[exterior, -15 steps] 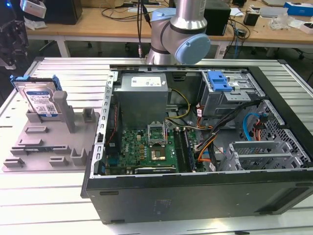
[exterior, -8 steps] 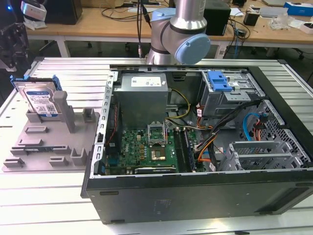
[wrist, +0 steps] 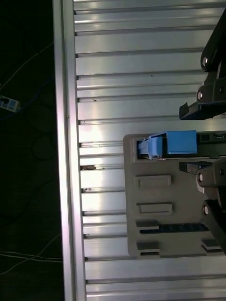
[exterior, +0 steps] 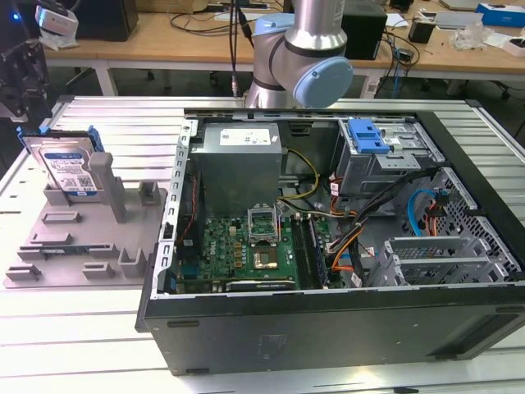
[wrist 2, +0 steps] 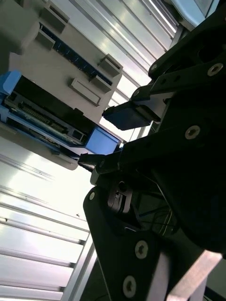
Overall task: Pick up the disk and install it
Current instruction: 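Pick up the disk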
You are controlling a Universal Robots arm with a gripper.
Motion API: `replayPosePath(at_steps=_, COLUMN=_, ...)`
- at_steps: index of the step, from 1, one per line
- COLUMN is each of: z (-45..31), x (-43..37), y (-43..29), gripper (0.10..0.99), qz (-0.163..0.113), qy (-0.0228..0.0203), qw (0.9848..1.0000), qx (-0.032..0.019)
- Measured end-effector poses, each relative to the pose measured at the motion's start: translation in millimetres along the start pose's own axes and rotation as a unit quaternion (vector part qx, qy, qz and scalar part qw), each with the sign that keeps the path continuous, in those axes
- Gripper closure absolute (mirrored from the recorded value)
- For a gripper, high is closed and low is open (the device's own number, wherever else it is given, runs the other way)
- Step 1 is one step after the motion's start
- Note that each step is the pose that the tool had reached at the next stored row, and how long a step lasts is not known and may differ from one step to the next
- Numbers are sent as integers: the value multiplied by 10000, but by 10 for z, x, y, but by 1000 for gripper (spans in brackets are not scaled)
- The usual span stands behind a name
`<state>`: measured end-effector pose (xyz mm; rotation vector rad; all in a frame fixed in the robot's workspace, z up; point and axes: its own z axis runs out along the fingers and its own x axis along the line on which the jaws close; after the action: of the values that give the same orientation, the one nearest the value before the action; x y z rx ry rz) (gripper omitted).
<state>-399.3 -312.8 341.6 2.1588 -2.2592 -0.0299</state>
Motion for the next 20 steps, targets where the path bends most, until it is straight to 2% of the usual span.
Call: replayPosePath(at_steps=20, z=107, x=2, y=1, gripper=604, qz=11, qy=13, qw=10000, qx=-1)
